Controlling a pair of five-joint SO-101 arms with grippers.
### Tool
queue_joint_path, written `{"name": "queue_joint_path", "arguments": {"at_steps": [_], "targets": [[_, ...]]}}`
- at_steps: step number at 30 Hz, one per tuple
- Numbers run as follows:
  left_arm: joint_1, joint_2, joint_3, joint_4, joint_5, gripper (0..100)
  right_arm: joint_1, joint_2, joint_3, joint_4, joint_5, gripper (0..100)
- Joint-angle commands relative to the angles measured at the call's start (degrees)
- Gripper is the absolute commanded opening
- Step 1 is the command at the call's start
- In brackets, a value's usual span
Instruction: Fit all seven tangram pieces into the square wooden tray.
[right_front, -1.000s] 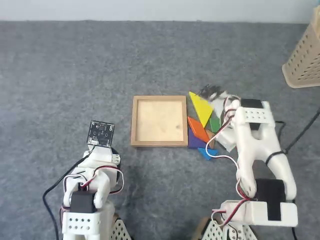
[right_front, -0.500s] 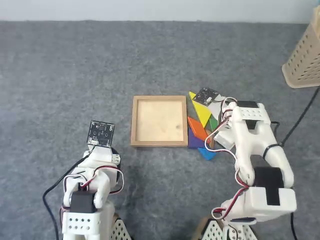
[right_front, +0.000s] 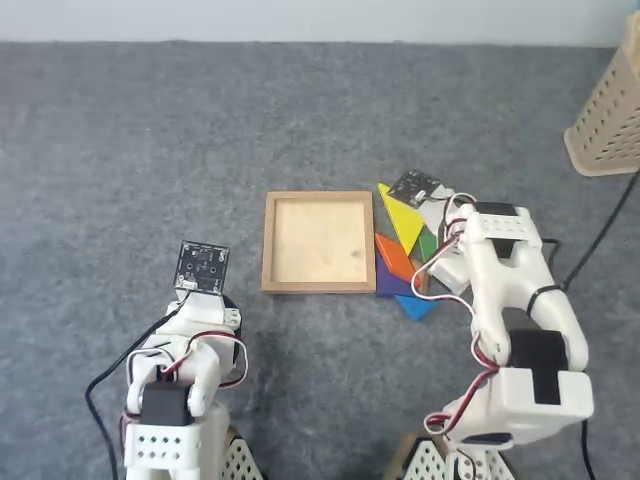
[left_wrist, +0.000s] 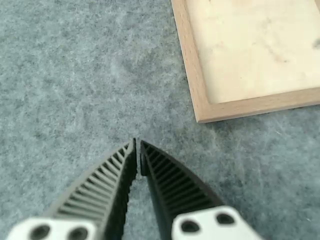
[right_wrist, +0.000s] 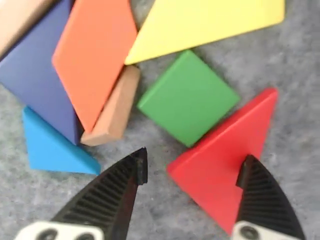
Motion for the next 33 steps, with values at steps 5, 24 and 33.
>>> {"name": "queue_joint_path", "arguments": {"at_steps": [5, 24, 33], "targets": [[-0.3, -0.2, -0.3, 0.3, 0.5, 1, 2.6, -6.9, -1.7, 1.7, -1.8, 29.1], [-0.3, -0.2, -0.3, 0.3, 0.5, 1, 3.9, 0.9, -1.8, -4.0, 3.3, 35.5], [-0.3, -0.2, -0.3, 0.3, 0.5, 1, 3.9, 3.0, -3.6, -1.3, 3.3, 24.4]]}}
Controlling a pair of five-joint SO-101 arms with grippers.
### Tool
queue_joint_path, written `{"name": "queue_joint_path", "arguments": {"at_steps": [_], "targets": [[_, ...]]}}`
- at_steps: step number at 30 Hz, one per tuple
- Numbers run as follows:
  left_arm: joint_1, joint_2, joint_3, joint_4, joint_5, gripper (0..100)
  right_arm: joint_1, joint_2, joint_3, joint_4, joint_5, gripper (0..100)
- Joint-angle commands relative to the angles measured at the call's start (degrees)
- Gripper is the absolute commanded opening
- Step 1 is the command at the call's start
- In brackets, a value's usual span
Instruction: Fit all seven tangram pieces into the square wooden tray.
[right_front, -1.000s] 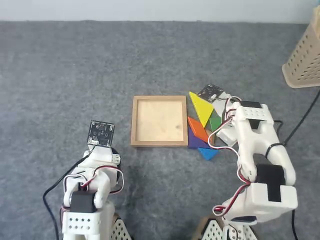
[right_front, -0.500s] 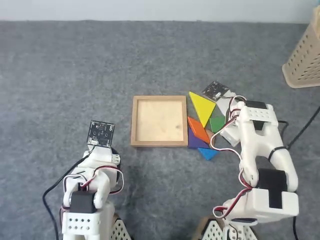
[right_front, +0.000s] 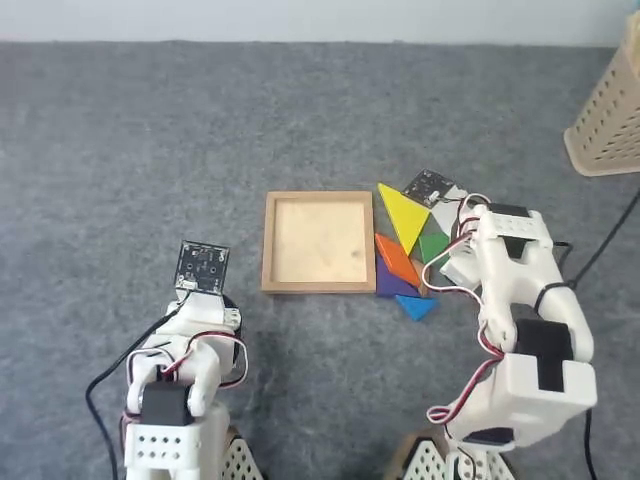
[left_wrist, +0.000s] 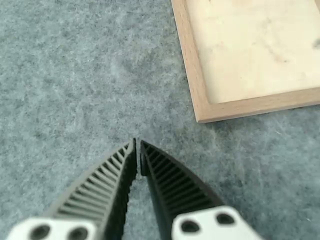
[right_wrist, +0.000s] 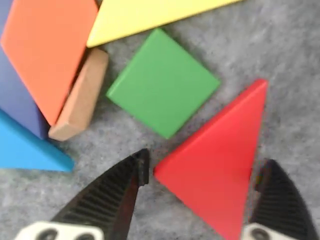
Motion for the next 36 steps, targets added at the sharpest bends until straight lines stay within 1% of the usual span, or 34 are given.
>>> {"name": "queue_joint_path", "arguments": {"at_steps": [1, 4, 7, 11, 14, 19, 24, 27, 30, 32, 34, 36], "targets": [[-0.3, -0.2, -0.3, 0.3, 0.5, 1, 1.0, 0.1, -2.7, 1.7, 0.7, 21.0], [-0.3, -0.2, -0.3, 0.3, 0.5, 1, 1.0, 0.1, -2.6, 3.6, -1.8, 14.1], [-0.3, -0.2, -0.3, 0.3, 0.5, 1, 1.3, 0.1, -2.6, 3.9, -7.7, 14.1], [-0.3, -0.2, -0.3, 0.3, 0.5, 1, 1.5, -0.4, -2.5, 4.3, -13.6, 13.9], [-0.3, -0.2, -0.3, 0.3, 0.5, 1, 1.5, -1.5, -2.9, 6.6, -17.5, 13.8], [-0.3, -0.2, -0.3, 0.3, 0.5, 1, 1.5, -12.0, 0.0, 9.6, -20.6, 13.7], [-0.3, -0.2, -0.3, 0.3, 0.5, 1, 0.4, -28.4, 5.8, 12.0, -20.6, 13.7], [-0.3, -0.2, -0.3, 0.3, 0.5, 1, -2.1, -35.7, 7.5, 14.4, -20.5, 13.6], [-0.3, -0.2, -0.3, 0.3, 0.5, 1, -6.5, -40.0, 6.7, 17.1, -20.6, 13.6], [-0.3, -0.2, -0.3, 0.3, 0.5, 1, -10.3, -41.1, 5.5, 17.8, -21.2, 13.6], [-0.3, -0.2, -0.3, 0.3, 0.5, 1, -14.3, -41.0, 3.3, 17.8, -23.6, 13.6], [-0.3, -0.2, -0.3, 0.3, 0.5, 1, -18.9, -40.0, 1.1, 17.6, -23.8, 13.6]]}}
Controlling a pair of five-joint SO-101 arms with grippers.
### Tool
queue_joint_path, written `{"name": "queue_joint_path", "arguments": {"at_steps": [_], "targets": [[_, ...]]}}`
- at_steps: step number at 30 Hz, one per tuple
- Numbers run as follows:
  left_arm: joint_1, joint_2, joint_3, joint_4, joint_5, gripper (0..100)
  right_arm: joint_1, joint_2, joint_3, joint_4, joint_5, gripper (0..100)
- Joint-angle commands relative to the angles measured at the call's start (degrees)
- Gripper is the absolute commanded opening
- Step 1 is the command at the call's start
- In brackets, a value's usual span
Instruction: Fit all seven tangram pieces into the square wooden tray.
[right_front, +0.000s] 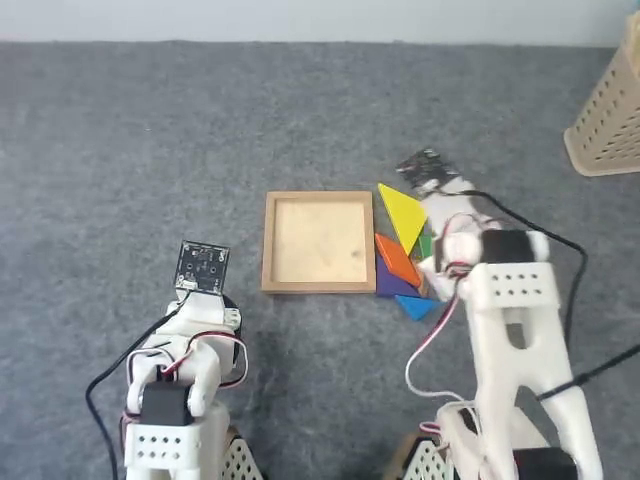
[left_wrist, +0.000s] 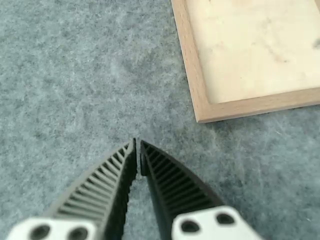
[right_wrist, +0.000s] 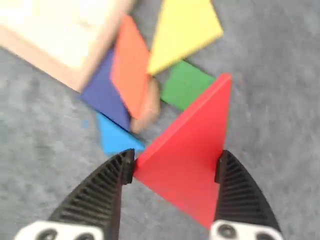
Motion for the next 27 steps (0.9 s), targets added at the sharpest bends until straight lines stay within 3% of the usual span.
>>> {"name": "queue_joint_path", "arguments": {"at_steps": [1, 6, 11, 17, 22, 27], "targets": [[-0.3, -0.2, -0.3, 0.3, 0.5, 1, -8.5, -1.5, -6.9, 0.2, -1.0, 13.6], [-0.3, -0.2, -0.3, 0.3, 0.5, 1, -18.5, 7.4, -17.0, 0.0, -0.6, 13.6], [-0.3, -0.2, -0.3, 0.3, 0.5, 1, -21.3, 22.2, -30.8, 2.9, -1.0, 13.6], [-0.3, -0.2, -0.3, 0.3, 0.5, 1, -12.4, 21.5, -43.0, 13.8, -1.3, 13.7], [-0.3, -0.2, -0.3, 0.3, 0.5, 1, -4.5, 14.3, -40.9, 18.2, -7.1, 13.7], [-0.3, -0.2, -0.3, 0.3, 0.5, 1, 1.1, 8.6, -34.5, 19.9, -8.0, 13.6]]}}
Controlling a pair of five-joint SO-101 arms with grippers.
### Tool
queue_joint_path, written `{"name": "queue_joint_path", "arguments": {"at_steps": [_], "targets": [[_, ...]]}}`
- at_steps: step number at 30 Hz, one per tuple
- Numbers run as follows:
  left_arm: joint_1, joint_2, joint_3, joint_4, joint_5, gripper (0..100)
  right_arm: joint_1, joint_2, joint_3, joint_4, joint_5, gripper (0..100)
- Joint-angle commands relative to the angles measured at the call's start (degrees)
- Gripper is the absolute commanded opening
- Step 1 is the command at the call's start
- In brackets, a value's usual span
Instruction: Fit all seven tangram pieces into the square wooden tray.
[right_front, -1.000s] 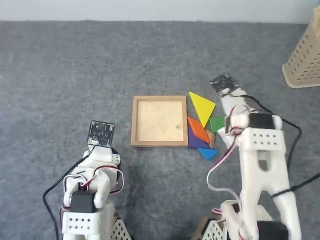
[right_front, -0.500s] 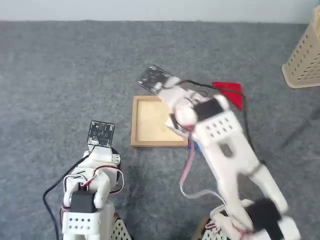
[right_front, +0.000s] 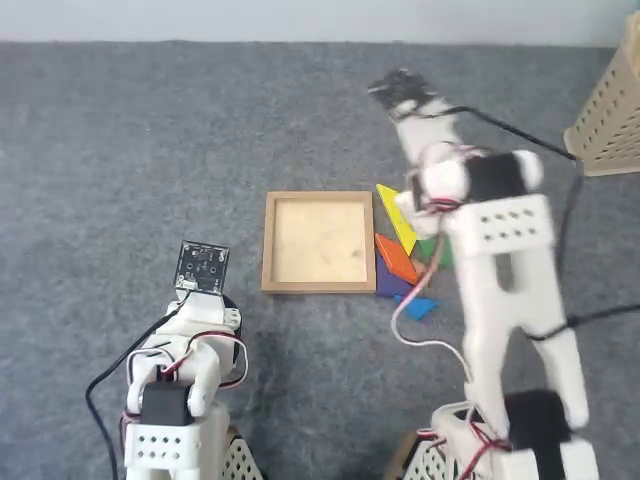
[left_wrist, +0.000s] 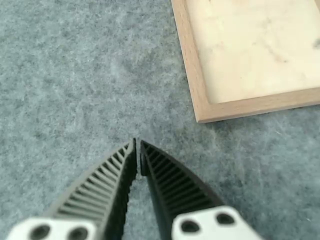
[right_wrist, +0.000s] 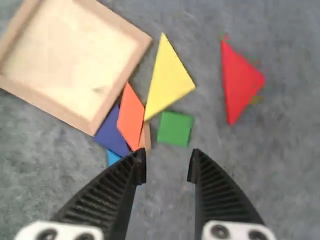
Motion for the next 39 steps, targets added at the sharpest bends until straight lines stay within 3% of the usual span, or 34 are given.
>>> {"name": "queue_joint_path", "arguments": {"at_steps": [1, 6, 14, 21, 28, 32, 39], "targets": [[-0.3, -0.2, -0.3, 0.3, 0.5, 1, 3.3, -7.4, 2.3, 3.2, -1.0, 13.6], [-0.3, -0.2, -0.3, 0.3, 0.5, 1, 3.6, -17.5, 8.6, 7.5, -1.0, 13.6], [-0.3, -0.2, -0.3, 0.3, 0.5, 1, 3.4, -34.2, 26.6, 5.5, -1.4, 13.9], [-0.3, -0.2, -0.3, 0.3, 0.5, 1, 3.6, -41.5, 50.9, -15.6, -1.1, 13.7], [-0.3, -0.2, -0.3, 0.3, 0.5, 1, 3.9, -42.3, 80.1, -49.1, -2.6, 13.7], [-0.3, -0.2, -0.3, 0.3, 0.5, 1, 7.2, -43.0, 79.9, -44.5, -6.1, 13.7], [-0.3, -0.2, -0.3, 0.3, 0.5, 1, 10.6, -43.2, 80.5, -46.3, -7.5, 13.7]]}}
